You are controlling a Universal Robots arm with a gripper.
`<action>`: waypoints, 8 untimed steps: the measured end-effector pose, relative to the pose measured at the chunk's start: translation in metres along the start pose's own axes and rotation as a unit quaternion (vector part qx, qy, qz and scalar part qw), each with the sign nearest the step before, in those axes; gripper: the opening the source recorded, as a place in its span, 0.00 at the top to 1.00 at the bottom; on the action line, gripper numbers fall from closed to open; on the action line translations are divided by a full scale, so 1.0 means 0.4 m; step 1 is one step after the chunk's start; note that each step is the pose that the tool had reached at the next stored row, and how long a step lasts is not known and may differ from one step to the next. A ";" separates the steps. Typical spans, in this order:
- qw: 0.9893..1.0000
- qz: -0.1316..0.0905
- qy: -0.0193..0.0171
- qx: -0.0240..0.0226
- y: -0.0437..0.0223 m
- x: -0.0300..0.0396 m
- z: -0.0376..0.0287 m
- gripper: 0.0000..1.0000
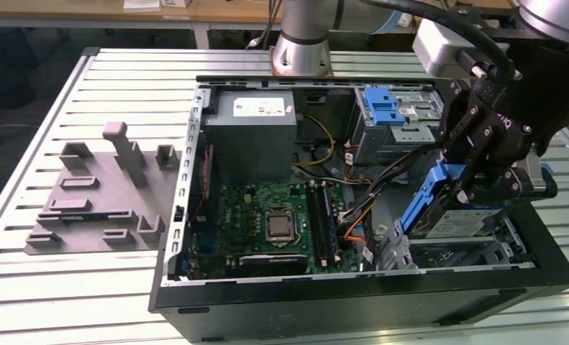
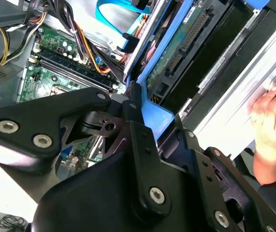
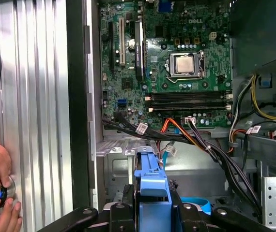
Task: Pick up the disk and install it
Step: 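Insert the disk into the insertion slot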
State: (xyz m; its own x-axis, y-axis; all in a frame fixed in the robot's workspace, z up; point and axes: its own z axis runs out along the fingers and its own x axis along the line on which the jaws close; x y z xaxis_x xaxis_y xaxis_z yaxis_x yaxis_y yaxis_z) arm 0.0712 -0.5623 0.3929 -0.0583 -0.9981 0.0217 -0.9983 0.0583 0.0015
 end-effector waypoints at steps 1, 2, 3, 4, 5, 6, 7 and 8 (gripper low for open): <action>1.000 0.000 0.000 0.000 0.000 0.000 0.002 0.64; 1.000 0.000 0.000 0.000 0.000 0.000 0.004 0.64; 1.000 0.000 0.000 0.000 0.000 0.000 0.006 0.64; 1.000 0.000 0.000 0.000 0.000 0.000 0.008 0.64; 1.000 0.000 0.000 0.000 0.000 0.000 0.010 0.64; 1.000 0.000 0.000 0.000 0.000 0.000 0.012 0.64; 1.000 0.000 0.000 0.000 0.000 0.000 0.014 0.64; 1.000 0.000 0.000 0.000 -0.001 0.000 0.016 0.64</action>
State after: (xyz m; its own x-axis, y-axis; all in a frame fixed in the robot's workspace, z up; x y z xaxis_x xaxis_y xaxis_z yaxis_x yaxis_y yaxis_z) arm 0.0713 -0.5625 0.3865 -0.0584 -0.9981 0.0215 -0.9983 0.0584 0.0015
